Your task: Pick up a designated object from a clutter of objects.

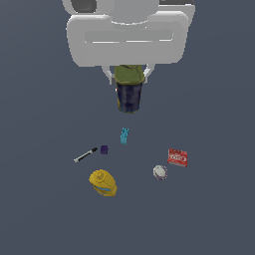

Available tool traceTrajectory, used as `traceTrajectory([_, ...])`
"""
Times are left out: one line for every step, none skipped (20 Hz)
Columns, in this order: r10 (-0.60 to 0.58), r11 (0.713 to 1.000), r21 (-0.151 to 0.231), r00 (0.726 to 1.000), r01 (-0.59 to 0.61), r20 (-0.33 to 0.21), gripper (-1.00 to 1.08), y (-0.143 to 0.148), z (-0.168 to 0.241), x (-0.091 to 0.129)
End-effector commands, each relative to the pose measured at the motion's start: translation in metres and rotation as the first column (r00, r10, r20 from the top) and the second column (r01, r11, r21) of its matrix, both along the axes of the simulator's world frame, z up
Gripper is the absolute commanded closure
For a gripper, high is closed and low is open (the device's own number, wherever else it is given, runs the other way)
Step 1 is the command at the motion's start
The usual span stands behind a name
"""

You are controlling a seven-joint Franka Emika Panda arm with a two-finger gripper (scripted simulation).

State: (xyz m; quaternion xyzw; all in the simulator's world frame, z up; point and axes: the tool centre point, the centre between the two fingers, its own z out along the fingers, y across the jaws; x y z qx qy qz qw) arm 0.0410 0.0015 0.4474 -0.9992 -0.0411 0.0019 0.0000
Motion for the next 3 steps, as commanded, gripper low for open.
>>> traceTrajectory([0.0, 1.0, 0.0, 1.0, 0.0, 0.003, 1.08, 0.0, 0.006, 0.0005])
traceTrajectory([0.0, 1.0, 0.0, 1.0, 0.0, 0.003, 1.08, 0.0, 0.0066, 0.0006])
traceTrajectory([0.0, 1.0, 0.0, 1.0, 0.0, 0.003, 1.08, 0.0, 0.0068, 0.0006])
